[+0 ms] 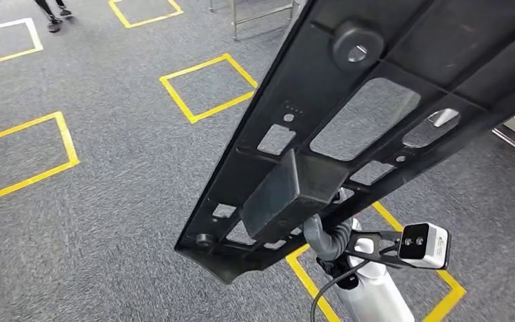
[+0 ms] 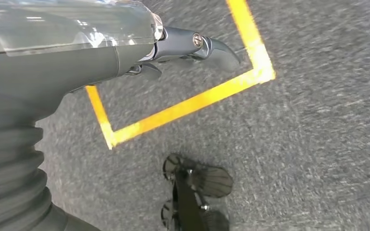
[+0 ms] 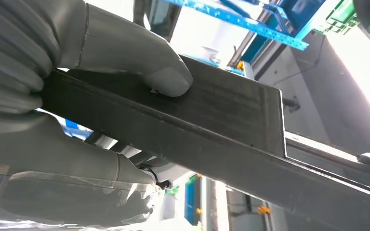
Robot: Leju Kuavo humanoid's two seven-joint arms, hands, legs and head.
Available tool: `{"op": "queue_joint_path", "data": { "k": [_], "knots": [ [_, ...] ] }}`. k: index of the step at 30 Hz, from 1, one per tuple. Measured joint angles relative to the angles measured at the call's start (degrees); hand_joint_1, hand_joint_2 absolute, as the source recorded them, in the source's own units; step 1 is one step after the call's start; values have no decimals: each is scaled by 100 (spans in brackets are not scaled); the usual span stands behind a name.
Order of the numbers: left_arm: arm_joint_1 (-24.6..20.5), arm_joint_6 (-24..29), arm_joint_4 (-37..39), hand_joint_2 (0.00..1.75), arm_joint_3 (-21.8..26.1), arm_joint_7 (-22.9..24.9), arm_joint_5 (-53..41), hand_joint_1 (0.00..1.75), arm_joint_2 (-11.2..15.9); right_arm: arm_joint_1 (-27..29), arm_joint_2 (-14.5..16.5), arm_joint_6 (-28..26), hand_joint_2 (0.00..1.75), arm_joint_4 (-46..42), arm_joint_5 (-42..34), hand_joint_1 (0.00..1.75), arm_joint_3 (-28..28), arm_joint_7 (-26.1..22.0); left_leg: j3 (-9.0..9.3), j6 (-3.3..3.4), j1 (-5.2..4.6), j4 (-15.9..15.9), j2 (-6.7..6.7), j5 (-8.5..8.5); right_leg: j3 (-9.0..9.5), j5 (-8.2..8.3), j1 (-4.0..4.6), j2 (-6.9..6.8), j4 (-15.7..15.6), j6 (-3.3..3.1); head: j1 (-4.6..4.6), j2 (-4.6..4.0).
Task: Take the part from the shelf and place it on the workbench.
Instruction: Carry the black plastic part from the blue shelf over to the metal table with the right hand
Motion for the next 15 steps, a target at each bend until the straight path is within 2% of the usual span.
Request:
{"op": "queue_joint_path", "data": {
  "k": [1, 2, 3, 4, 5, 7, 8, 9, 10, 12, 14, 15],
  "knots": [
    [9, 2, 0, 175, 5, 2, 1, 0, 7, -20, -2, -1, 175, 0, -1, 175, -7, 0, 4, 18, -9, -5, 77, -6, -201, -184, -5, -154, 391, 17, 1, 0],
    [18, 6, 0, 175, 11, 6, 2, 0, 12, -28, -3, -7, 175, 1, 0, 175, -9, 0, 4, 25, -18, -4, 158, -14, -392, -323, -20, -230, 759, 33, 0, 0],
    [22, 13, 0, 175, 17, 15, 2, 0, 15, -27, -5, -21, 175, 1, 0, 175, -14, 0, 7, 25, -23, -3, 236, -23, -514, -371, -36, -265, 987, 46, 0, 0],
    [21, 22, 0, 175, 23, 30, 1, 0, 17, -25, -7, -39, 175, 0, -3, 175, -22, 0, 13, 21, -25, -3, 310, -33, -524, -309, -49, -287, 999, 54, 0, 0],
    [16, 31, 0, 175, 28, 51, -1, 0, 18, -26, -8, -56, 175, -3, -9, 175, -34, 0, 28, 12, -25, -2, 378, -44, -409, -155, -57, -322, 777, 54, 0, 0],
    [5, 39, 0, 175, 33, 98, -20, 0, 18, -33, -9, -74, 175, -27, -30, 175, -76, 0, 74, -21, -34, 0, 494, -78, 40, 199, -34, -540, -56, 14, 0, 0],
    [2, 40, 0, 175, 34, 113, -33, 0, 18, -42, -8, -82, 175, -48, -37, 175, -97, -1, 95, -47, -45, 3, 541, -98, 222, 301, -7, -644, -395, -18, -1, 0],
    [0, 39, 0, 175, 35, 121, -49, 0, 18, -49, -7, -100, 175, -74, -40, 175, -115, -1, 113, -76, -54, 5, 589, -116, 325, 339, 22, -712, -591, -49, -1, 0],
    [-3, 34, 0, 175, 35, 115, -63, 0, 18, -52, -6, -131, 175, -102, -38, 175, -134, -1, 128, -108, -63, 4, 642, -131, 348, 327, 47, -709, -653, -73, -1, 0],
    [-27, 22, 0, 175, 35, 64, -78, 0, 24, -33, -5, -204, 175, -157, -25, 175, -164, -1, 164, -175, -58, 6, 712, -167, 356, 344, 42, -571, -678, -124, 0, 0],
    [-50, 1, 0, 175, 35, -13, -62, 0, 44, -15, -4, -257, 175, -213, -6, 175, -180, -1, 100, -234, -37, 220, 528, -327, 391, 371, 6, -455, -729, -187, -1, 0],
    [-48, -4, 0, 175, 36, -54, -47, 0, 65, -5, -4, -270, 175, -236, 4, 175, -182, -2, -28, -256, -22, 509, 378, -488, 406, 380, -11, -396, -744, -216, -2, 0]
  ]
}}
